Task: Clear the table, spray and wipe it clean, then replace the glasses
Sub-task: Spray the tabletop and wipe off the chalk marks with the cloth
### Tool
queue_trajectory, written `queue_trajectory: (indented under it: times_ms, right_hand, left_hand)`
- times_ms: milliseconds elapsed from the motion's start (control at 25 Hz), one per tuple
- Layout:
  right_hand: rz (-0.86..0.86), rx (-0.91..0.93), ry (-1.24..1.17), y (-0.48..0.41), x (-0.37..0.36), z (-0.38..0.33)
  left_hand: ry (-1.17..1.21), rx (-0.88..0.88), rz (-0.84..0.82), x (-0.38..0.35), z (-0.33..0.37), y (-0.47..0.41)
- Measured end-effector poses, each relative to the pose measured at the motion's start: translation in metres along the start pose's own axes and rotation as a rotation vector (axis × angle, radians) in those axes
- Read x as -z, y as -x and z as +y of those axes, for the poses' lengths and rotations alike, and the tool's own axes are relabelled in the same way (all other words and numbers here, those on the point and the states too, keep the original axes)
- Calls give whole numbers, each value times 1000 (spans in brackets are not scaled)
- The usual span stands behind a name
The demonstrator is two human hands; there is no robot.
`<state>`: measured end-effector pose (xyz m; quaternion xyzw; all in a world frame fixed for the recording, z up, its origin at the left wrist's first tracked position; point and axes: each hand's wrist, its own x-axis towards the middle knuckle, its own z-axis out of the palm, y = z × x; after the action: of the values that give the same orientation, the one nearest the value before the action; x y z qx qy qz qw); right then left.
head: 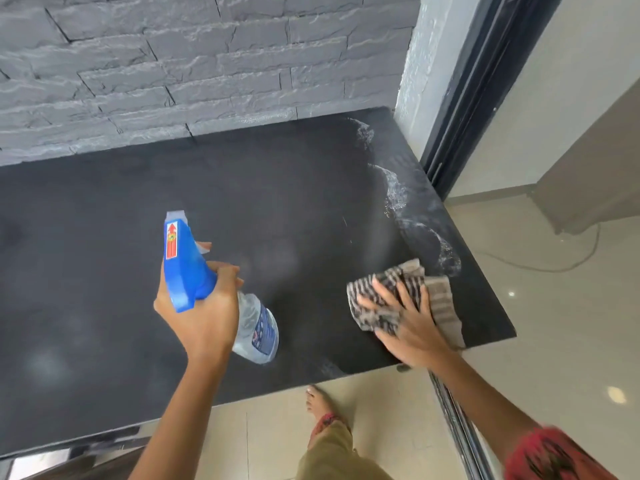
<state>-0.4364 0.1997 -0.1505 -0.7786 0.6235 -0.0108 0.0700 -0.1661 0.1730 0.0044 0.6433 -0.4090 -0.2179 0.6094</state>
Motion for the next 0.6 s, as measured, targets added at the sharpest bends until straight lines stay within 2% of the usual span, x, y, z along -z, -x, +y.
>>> queue_trajectory:
  times_ms: [80, 120, 160, 280, 320, 400, 480, 600]
  right_hand:
    - [-44, -168, -75, -36, 4, -24]
    - [-77, -174, -90, -43, 2, -45]
    - [-85, -110, -89, -43, -2, -67]
    - [-103, 253, -90, 9, -21, -117]
    - [-82, 344, -78, 32, -26, -117]
    - [-35, 393, -66, 61, -27, -91]
    - [-5, 272, -49, 63, -22, -47]
    - [-111, -38, -112, 20, -6, -16]
  left_hand:
    - [6, -15, -11, 11, 0, 16]
    - [1, -22, -8, 15, 0, 23]
    - [0, -24, -2, 18, 0, 28]
    - [-3, -21, 25, 26, -3, 37]
    - [3, -9, 36, 28, -4, 37]
    - [20, 8, 40, 31, -9, 31]
    - [30, -5, 29, 30, -12, 24]
    - [11, -47, -26, 27, -12, 24]
